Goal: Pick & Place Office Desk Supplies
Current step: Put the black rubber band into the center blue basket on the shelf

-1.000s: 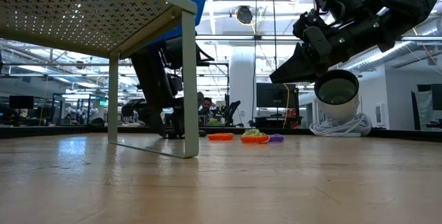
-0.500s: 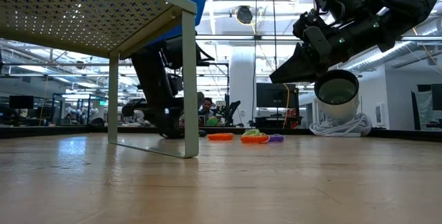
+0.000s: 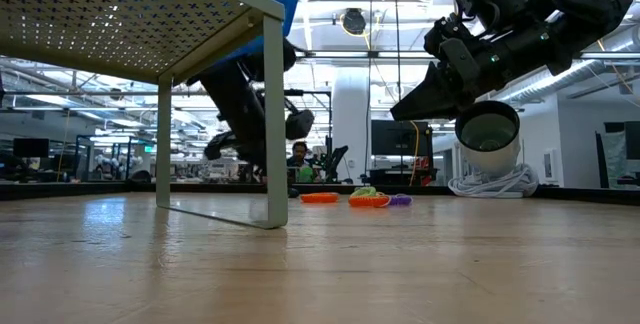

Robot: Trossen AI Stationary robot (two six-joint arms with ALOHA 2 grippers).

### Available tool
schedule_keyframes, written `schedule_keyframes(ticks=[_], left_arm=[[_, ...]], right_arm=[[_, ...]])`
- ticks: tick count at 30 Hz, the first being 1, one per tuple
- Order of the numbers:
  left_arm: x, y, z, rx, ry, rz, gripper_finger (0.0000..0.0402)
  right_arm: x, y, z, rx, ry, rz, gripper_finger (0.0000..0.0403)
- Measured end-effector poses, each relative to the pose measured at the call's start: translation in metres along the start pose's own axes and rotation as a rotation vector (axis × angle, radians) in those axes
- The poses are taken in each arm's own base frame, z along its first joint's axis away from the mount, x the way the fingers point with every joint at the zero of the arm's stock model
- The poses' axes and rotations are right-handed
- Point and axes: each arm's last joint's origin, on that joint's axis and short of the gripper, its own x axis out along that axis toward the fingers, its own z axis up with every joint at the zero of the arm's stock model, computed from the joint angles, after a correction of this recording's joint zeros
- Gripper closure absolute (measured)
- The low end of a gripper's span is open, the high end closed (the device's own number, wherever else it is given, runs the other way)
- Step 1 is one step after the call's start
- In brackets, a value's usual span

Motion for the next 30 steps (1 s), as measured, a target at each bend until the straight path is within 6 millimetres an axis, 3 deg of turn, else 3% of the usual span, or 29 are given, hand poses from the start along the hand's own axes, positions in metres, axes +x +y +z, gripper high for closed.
schedule_keyframes(ticks=[5,10,18,30], left_arm=[[-0.008,-0.007,0.005,0.036,-0.041,-0.052,0.0393],[-0.018,-0.013,0.011,0.068,-0.086,-0.091,0.0373],[-0.032,-0.026,0.000,0.405,-0.125,-0.072,0.0391],[-0.040,-0.032,-0.006,0.423,-0.191,-0.008,0.0383]], right_arm=[[0.000,0.000,0.000,0.000,0.000,0.000,0.0275],[0.000,0.000,0.000,0.000,0.001,0.000,0.0275],[0.000,0.000,0.000,-0.003,0.001,0.000,0.0275],[0.000,0.000,0.000,-0.003,0.000,0.000,0.0275]])
